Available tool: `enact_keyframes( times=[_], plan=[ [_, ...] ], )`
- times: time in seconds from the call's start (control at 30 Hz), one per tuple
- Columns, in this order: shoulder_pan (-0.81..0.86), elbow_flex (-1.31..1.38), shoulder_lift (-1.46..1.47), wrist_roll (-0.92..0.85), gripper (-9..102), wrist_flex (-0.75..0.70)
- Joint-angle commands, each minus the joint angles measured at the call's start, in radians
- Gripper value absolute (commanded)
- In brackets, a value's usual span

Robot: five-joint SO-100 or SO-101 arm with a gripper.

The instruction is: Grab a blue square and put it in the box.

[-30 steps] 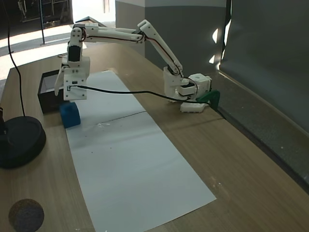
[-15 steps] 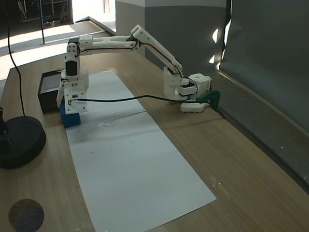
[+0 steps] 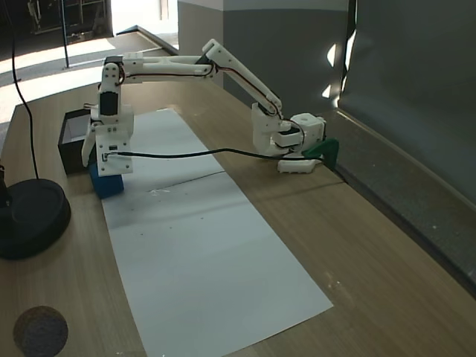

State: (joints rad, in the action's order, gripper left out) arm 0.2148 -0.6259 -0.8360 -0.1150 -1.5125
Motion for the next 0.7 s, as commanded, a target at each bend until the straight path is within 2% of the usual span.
enact_keyframes(
  times=[0.0,0.67],
  plan=[
    [-0.005,0.021,-0.029,0.006,26,-0.002],
    [-0.055,0.014,-0.037,0.020,23,-0.031]
  ],
)
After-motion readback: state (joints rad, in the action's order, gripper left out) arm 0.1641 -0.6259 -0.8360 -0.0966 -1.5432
